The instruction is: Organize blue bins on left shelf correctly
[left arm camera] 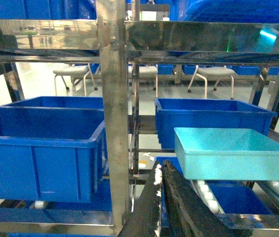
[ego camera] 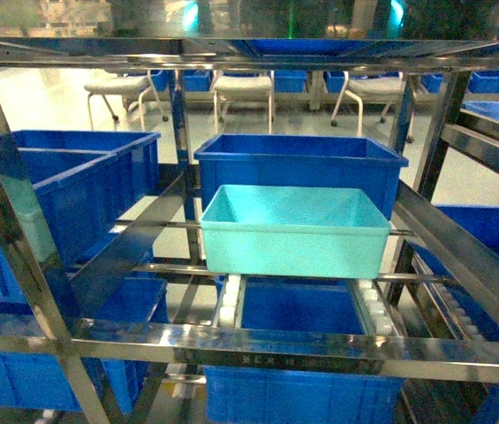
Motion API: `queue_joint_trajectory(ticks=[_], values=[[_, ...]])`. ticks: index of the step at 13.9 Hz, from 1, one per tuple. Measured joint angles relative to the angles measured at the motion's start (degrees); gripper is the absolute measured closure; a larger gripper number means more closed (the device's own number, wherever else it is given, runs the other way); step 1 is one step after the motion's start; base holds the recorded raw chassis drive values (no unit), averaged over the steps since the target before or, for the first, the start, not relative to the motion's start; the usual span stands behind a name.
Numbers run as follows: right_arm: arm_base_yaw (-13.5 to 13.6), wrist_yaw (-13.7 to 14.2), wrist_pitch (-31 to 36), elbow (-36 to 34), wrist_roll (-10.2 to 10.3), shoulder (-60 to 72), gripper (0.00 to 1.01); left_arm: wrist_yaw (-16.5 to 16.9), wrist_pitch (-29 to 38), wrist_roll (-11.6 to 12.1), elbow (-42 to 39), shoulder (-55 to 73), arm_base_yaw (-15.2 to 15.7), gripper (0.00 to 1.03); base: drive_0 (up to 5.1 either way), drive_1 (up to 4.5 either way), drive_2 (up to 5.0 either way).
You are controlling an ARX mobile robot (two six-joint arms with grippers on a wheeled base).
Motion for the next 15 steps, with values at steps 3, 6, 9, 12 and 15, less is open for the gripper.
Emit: queue_joint_trajectory(ticks=[3, 6, 9, 12, 15], values=[[0.0, 0.0, -3.9, 0.0, 0.0, -3.9, 0.99, 0.0, -11.7, 0.0, 0.0, -8.3, 0.0, 1.01, 0.0, 0.00, 0.0], [0.0, 0.0, -12.4, 0.1, 0.0, -10.1, 0.99, 0.0, -11.5, 0.1, 0.0, -10.7, 0.0, 1.01, 0.0, 0.00, 0.0], [0.0, -0.1, -16.1, 0.0, 0.0, -15.3, 0.99, 0.0, -11.7, 0.1, 0.0, -10.7, 0.0, 1.01, 0.0, 0.00, 0.0], [0.0, -0.1, -15.9, 0.0, 0.0, -15.3, 0.99, 0.0, -11.6, 0.1, 0.0, -10.7, 0.0, 1.01, 0.0, 0.00, 0.0], [0.0, -0.1, -15.9, 0.0, -0.1, -15.3, 0.92, 0.0, -11.6, 0.1, 0.0, -10.7, 0.0, 0.95, 0.0, 0.00, 0.0]])
